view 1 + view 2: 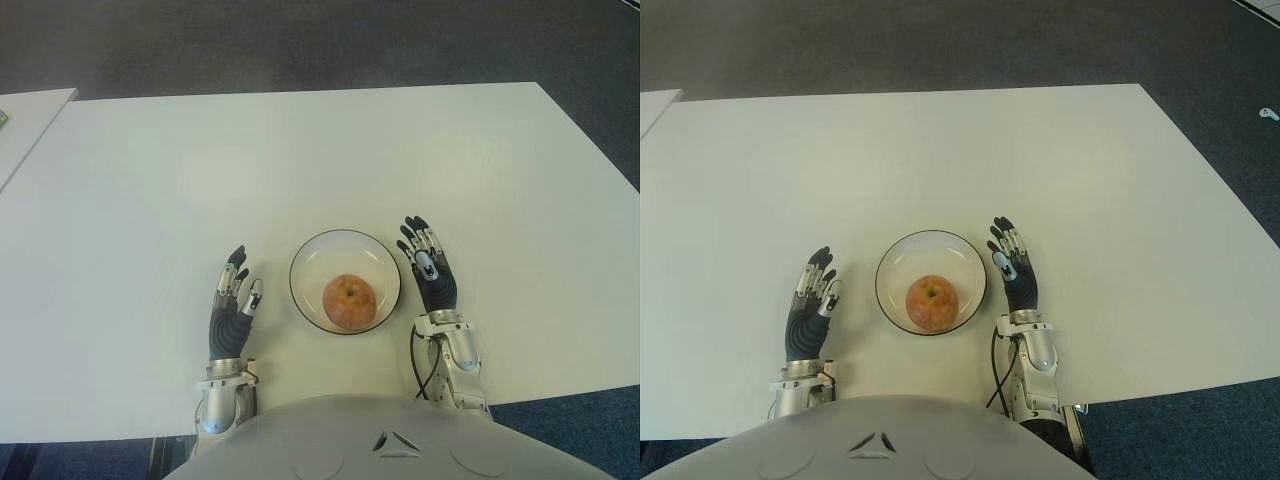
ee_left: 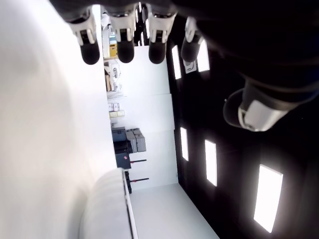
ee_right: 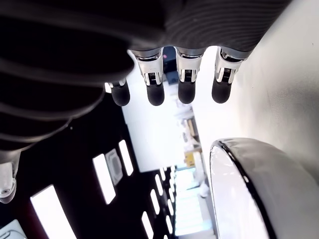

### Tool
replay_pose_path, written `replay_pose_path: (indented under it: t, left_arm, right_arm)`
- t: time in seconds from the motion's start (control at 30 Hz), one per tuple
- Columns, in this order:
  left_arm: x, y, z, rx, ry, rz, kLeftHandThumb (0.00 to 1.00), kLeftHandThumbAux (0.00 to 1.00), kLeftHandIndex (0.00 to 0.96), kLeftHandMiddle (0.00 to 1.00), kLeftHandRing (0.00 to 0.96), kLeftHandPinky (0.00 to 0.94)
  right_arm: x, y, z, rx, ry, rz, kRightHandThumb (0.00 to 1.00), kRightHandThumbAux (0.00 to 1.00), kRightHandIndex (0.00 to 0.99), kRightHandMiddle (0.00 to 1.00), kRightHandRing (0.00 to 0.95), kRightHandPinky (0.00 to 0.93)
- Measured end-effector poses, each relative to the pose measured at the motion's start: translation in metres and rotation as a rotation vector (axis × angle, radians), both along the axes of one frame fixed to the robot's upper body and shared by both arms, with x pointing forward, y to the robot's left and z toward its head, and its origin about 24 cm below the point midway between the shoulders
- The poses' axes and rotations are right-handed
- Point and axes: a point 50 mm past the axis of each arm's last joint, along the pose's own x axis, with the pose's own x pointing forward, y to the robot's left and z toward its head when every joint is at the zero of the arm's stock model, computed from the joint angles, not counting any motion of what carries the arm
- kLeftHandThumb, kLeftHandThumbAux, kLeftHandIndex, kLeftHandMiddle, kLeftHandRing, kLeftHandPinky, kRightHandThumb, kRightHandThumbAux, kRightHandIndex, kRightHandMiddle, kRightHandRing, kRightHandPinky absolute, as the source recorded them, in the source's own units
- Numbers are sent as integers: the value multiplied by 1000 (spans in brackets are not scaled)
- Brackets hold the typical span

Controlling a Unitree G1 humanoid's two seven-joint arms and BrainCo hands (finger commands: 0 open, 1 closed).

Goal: Put the apples into the plate.

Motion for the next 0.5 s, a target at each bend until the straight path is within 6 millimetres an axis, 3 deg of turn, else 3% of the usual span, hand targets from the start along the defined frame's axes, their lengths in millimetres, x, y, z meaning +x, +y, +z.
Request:
replay_pose_path:
  t: [0.5]
  left_arm:
    - [-1, 1, -1, 1, 1, -21, 0, 465, 0, 0, 0, 0]
  right_arm:
    - [-1, -1, 0, 16, -5, -30, 199, 451, 0, 0, 0, 0]
